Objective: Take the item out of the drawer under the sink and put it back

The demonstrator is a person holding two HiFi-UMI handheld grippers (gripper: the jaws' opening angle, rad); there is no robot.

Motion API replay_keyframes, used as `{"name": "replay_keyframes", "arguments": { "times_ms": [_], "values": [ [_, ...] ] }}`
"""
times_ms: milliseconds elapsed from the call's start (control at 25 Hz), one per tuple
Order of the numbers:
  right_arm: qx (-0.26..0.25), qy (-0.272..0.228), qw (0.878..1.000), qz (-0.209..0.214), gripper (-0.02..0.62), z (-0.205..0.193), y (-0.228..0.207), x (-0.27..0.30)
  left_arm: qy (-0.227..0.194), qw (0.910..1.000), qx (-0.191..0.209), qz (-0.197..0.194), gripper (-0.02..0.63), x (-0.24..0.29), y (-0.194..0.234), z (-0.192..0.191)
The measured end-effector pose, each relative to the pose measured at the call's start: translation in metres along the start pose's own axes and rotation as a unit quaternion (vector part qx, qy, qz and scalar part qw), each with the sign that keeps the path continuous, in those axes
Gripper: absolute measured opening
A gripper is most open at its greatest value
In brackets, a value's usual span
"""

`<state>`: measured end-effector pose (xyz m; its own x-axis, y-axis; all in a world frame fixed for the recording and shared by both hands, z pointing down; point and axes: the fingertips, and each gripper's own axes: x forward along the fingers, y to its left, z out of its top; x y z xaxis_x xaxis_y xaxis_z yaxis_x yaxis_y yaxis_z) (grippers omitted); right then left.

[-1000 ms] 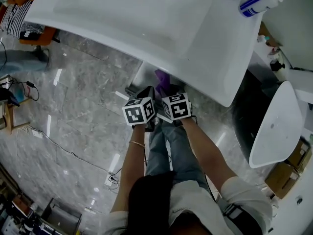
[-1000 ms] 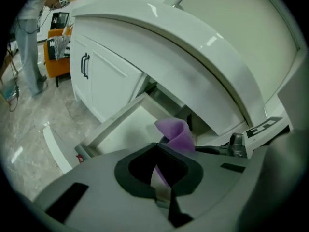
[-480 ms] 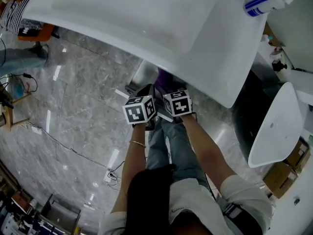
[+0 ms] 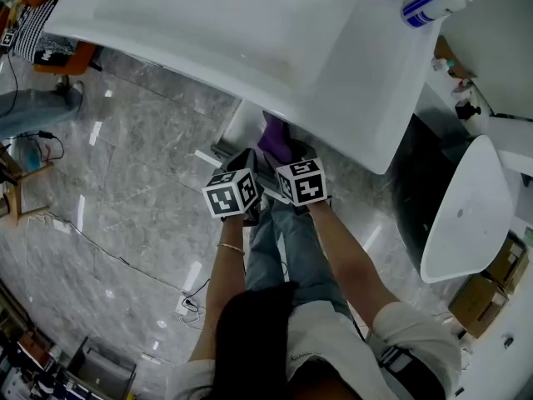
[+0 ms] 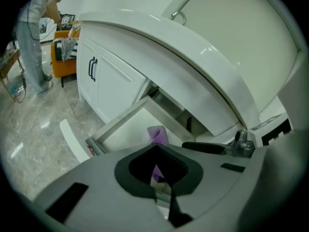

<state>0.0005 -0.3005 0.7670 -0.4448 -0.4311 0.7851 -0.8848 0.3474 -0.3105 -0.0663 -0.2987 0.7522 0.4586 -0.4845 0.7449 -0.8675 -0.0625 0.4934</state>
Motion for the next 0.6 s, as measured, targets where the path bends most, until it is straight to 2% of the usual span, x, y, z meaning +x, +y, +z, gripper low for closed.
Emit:
{"name": "replay_keyframes", "arguments": {
  "times_ms": [320, 440, 600],
  "values": [
    [-0.005, -0.024, 1.0, 0.008, 0.253, 0.011, 0.025, -0.05, -0.017, 0.9993, 0.032, -0.012, 0.005, -0.038, -0.029, -0.004],
    [-0.005, -0.034, 0.999, 0.023, 0.253, 0.019, 0.038, -0.072, -0.033, 0.9991, 0.024, -0.013, 0.005, -0.056, -0.039, 0.001],
    [-0.009, -0.059, 0.998, 0.019, 0.252, 0.036, 0.053, -0.102, -0.069, 0.9971, 0.024, -0.019, 0.003, -0.088, -0.055, 0.017]
  ]
}}
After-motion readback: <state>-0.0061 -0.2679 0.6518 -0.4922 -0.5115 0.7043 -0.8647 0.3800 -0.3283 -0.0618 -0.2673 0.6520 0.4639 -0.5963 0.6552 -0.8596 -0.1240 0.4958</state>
